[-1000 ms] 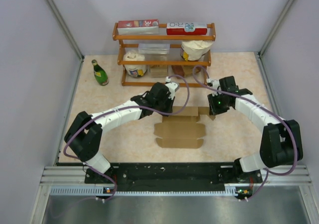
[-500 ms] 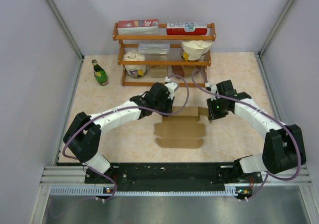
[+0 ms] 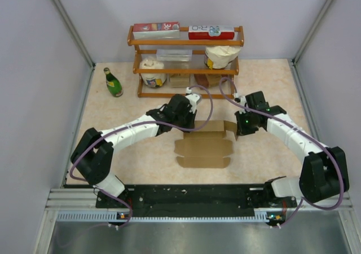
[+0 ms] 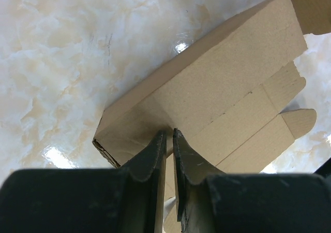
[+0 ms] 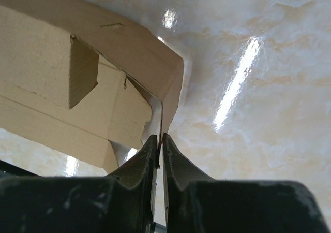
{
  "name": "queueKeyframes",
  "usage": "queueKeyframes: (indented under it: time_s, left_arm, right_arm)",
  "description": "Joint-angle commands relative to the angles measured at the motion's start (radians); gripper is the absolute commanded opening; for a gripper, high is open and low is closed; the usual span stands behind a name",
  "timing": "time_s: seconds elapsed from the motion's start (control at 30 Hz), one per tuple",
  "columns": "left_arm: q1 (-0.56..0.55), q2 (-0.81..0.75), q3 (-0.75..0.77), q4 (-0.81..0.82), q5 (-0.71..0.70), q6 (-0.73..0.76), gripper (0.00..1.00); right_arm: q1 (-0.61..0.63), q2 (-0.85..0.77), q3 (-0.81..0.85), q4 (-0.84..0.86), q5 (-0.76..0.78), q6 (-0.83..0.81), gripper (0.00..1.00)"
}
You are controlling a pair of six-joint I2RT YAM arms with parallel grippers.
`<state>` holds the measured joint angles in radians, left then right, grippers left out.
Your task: Fold the paper box
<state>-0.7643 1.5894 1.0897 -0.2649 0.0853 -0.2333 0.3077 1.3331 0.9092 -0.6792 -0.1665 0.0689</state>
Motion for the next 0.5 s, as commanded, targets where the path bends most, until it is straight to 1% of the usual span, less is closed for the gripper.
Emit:
queueKeyframes:
  time_s: [0.0,0.1,0.23,0.4,0.47]
  left_arm:
    - [-0.003,-0.052,-0.004,-0.011,0.010,-0.001,0.15]
    - [-0.001,-0.078,0.007,-0.017,0.005,0.000,0.15]
    - [-0.003,-0.138,0.004,-0.011,-0.016,0.003,0.22]
    - [-0.003,-0.212,-0.019,0.010,-0.032,0.002,0.26]
    - [-0.003,-0.236,-0.036,0.027,-0.024,0.003,0.29]
  right_arm:
    - [0.018,-0.040,0.010,0.004,0.004,0.020,0.05]
    - [0.021,-0.029,0.007,0.004,0.004,0.023,0.00]
    - [0.028,-0.021,0.007,0.004,0.005,0.023,0.00]
    - [0.030,-0.037,0.008,0.006,0.025,0.019,0.00]
    - [0.030,-0.048,0.008,0.004,0.027,0.017,0.00]
